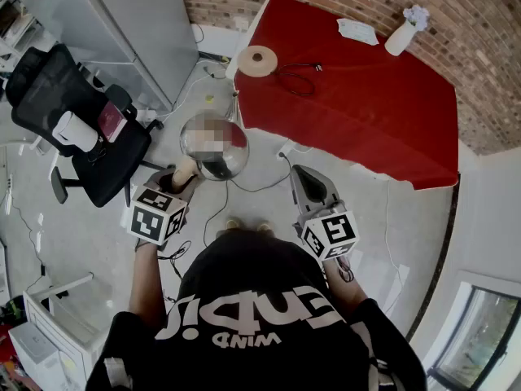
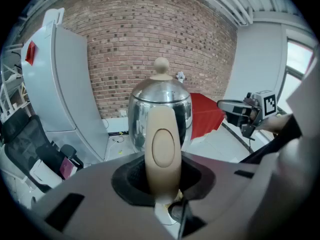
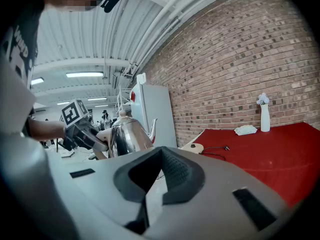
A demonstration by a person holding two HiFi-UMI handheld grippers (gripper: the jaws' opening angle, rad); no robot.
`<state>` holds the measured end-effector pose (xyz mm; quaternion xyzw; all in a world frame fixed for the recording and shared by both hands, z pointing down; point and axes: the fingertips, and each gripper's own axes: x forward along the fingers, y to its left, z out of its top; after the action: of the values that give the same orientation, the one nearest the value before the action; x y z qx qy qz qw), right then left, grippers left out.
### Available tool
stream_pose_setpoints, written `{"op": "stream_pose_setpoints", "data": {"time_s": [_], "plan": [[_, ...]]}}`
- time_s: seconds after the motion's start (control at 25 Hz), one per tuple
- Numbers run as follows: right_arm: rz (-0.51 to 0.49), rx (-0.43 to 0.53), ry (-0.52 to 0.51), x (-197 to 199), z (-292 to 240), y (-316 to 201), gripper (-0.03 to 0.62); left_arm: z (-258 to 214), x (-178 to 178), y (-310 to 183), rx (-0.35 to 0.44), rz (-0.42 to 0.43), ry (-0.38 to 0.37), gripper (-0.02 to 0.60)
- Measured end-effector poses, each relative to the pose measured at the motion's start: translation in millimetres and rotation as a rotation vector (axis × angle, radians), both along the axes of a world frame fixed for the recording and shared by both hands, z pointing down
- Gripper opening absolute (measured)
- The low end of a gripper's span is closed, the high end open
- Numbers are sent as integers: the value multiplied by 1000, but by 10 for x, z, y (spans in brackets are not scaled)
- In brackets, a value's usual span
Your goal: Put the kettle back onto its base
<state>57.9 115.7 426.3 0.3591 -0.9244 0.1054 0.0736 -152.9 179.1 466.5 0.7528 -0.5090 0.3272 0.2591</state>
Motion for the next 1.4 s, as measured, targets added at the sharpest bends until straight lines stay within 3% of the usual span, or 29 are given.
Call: {"op": "stream_pose_setpoints", "data": {"time_s": [0.76, 1.4], "plan": [[18, -5, -27, 3, -49, 33, 20, 26, -90, 25, 2, 8, 10, 92], [176, -11, 4, 34, 27, 136, 20, 139, -405, -216, 6, 101, 36, 92]]}}
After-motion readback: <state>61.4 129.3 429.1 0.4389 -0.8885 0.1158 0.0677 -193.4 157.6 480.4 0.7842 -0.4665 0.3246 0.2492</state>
